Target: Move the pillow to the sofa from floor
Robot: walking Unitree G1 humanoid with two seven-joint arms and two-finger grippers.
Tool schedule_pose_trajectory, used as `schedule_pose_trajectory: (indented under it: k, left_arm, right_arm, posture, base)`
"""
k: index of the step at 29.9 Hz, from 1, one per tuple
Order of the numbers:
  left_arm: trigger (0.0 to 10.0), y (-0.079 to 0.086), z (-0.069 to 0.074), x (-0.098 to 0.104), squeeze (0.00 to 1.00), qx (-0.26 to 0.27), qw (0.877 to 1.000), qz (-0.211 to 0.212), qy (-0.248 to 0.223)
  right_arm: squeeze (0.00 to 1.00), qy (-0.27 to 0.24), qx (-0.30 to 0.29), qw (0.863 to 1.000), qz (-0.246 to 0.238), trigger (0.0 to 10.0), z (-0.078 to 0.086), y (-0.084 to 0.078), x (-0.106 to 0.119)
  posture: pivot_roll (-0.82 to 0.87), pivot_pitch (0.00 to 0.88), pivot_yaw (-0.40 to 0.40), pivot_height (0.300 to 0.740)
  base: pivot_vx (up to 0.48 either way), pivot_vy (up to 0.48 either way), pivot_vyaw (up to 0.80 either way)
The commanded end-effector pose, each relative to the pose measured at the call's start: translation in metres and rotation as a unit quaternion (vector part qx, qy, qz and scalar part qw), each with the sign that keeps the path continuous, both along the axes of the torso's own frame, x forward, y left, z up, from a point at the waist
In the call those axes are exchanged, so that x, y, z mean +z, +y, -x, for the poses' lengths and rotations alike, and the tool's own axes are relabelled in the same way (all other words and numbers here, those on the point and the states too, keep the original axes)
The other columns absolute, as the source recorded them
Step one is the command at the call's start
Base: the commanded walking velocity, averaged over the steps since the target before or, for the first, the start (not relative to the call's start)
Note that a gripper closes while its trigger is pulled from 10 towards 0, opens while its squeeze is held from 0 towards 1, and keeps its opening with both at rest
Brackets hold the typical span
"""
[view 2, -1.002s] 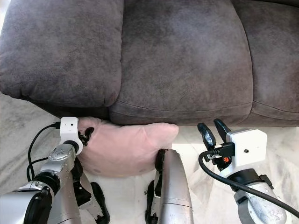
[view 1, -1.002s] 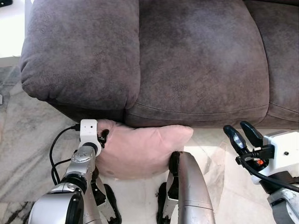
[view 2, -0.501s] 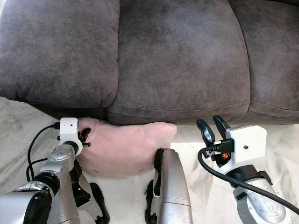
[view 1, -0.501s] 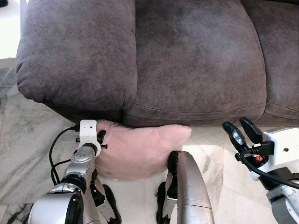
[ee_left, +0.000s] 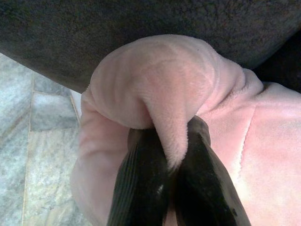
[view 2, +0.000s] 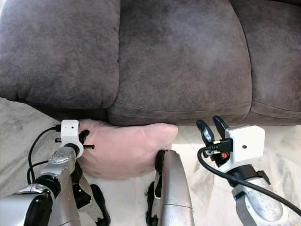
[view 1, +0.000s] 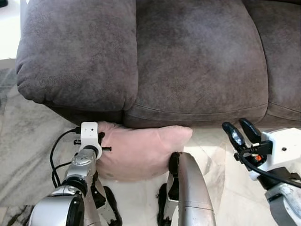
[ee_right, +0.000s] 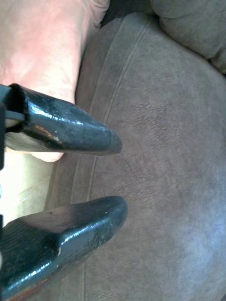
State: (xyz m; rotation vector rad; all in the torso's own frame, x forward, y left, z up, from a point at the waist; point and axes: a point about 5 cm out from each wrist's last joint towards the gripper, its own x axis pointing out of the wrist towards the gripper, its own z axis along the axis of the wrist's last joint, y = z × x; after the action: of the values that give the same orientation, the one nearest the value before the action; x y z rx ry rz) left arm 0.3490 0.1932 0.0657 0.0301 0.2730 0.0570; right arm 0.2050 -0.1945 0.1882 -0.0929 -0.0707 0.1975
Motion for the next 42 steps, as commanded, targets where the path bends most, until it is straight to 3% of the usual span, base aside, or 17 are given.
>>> schedule_pose_trajectory:
  k: [1, 9, 10, 19, 42]
  left_arm:
    - [0.0, 0.003, 0.014, -0.020, 0.00, 0.008, 0.999, 0.003, 0.036]
    - [0.0, 0.003, 0.015, -0.019, 0.00, 0.008, 1.000, 0.006, 0.023]
    - [10.0, 0.004, 0.015, -0.018, 0.00, 0.013, 1.000, 0.007, 0.014]
    - [10.0, 0.008, 0.022, -0.013, 0.00, 0.030, 0.998, -0.005, -0.045]
    - [10.0, 0.009, 0.014, -0.001, 0.00, 0.021, 0.998, 0.001, -0.067]
  right_arm:
    - [0.00, 0.015, -0.010, 1.000, 0.000, 10.0, 0.002, -0.003, -0.007]
    - [0.00, 0.010, -0.013, 1.000, -0.006, 10.0, -0.005, -0.001, -0.013]
    - [0.00, 0.011, -0.015, 1.000, -0.008, 10.0, -0.006, 0.000, -0.016]
    - [0.00, 0.002, -0.020, 1.000, -0.023, 10.0, -0.019, 0.007, -0.024]
    - [0.00, -0.006, -0.026, 0.999, -0.042, 10.0, -0.033, 0.013, -0.038]
  posture:
    - [-0.20, 0.412, -0.153, 0.509]
    - [-0.17, 0.381, -0.125, 0.509]
    - [-0.16, 0.371, -0.117, 0.509]
    - [-0.12, 0.333, -0.083, 0.509]
    - [-0.07, 0.292, -0.036, 0.509]
  base:
    - [0.000, 0.000, 0.00]
    - [0.000, 0.000, 0.00]
    - [0.000, 0.000, 0.00]
    - [0.000, 0.000, 0.00]
    - [-0.231, 0.000, 0.00]
